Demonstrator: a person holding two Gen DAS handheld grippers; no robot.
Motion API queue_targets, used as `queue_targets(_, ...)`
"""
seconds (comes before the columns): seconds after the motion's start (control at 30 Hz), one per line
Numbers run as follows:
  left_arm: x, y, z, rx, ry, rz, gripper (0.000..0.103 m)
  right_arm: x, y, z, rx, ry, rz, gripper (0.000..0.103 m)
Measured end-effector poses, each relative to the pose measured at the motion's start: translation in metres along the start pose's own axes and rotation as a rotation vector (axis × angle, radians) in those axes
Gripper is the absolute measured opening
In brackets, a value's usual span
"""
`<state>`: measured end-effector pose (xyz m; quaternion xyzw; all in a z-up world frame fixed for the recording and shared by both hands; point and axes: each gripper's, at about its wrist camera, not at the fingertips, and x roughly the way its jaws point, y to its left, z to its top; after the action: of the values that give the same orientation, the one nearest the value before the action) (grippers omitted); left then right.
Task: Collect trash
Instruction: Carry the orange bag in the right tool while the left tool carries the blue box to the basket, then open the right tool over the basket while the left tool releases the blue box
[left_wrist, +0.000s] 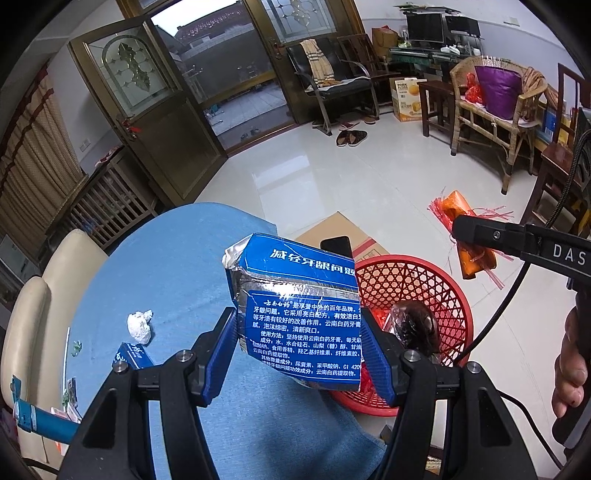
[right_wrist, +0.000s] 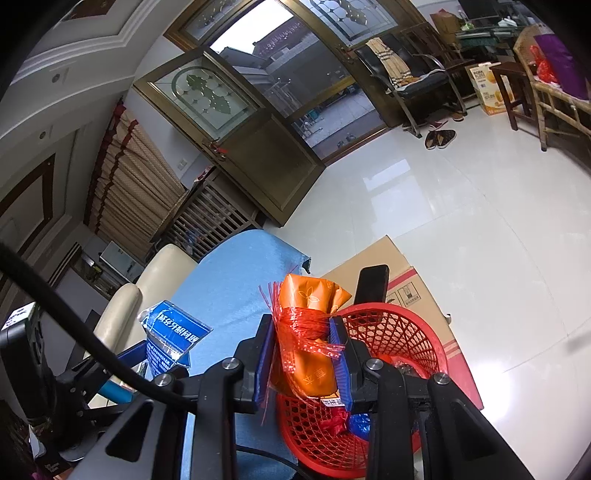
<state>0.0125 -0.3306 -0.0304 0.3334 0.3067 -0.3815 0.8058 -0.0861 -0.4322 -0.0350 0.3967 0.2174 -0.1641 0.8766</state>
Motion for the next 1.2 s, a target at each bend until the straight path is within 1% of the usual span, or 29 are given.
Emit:
queue_targets(0.37,0.010,-0.006,-0.001,0.017,0.018,-0.007,0.066,0.010,-0.016,-0.002,0.053,0.032,0.001,0.033)
queue_targets(1.2,0.028,-0.020,0.002,0.053,0.057,-0.029,0.066,0.029,-0.046,-0.009,0.128,0.096,0.001,0.035)
